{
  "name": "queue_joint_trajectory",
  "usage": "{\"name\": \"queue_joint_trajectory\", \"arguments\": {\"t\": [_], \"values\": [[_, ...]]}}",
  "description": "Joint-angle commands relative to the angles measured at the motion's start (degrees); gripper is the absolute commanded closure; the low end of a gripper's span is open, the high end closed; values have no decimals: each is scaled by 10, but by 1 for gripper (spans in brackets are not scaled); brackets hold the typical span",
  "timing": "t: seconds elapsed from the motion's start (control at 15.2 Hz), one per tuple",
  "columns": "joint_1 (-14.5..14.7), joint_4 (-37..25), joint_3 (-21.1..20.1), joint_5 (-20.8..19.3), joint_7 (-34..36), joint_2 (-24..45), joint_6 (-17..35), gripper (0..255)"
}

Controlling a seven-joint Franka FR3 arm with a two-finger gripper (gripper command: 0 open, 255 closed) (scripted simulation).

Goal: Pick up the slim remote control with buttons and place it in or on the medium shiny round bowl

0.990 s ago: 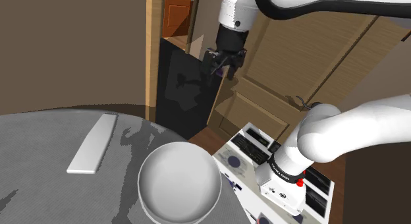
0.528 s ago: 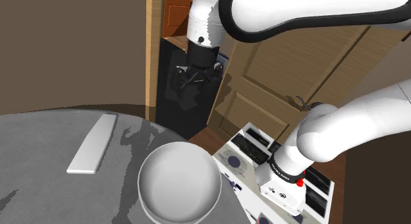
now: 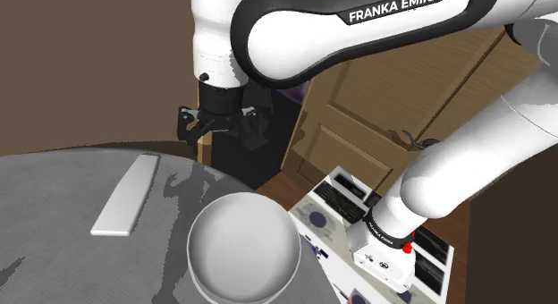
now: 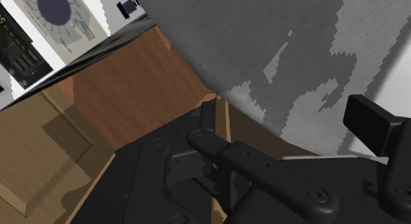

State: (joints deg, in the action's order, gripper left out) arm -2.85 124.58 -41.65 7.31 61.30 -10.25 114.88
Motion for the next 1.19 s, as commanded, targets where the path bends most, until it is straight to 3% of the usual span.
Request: {"name": "queue_joint_trajectory", "arguments": {"t": [0.0, 0.26, 0.59, 0.86, 1.12], "values": [[-5, -29, -26, -34, 65, 54, 17, 0], [11, -102, -48, -131, 195, 177, 33, 0], [85, -218, -15, -233, 322, 319, 24, 0], [145, -316, 21, -278, 383, 408, 6, 0], [148, -303, 28, -288, 389, 420, 29, 0]]}}
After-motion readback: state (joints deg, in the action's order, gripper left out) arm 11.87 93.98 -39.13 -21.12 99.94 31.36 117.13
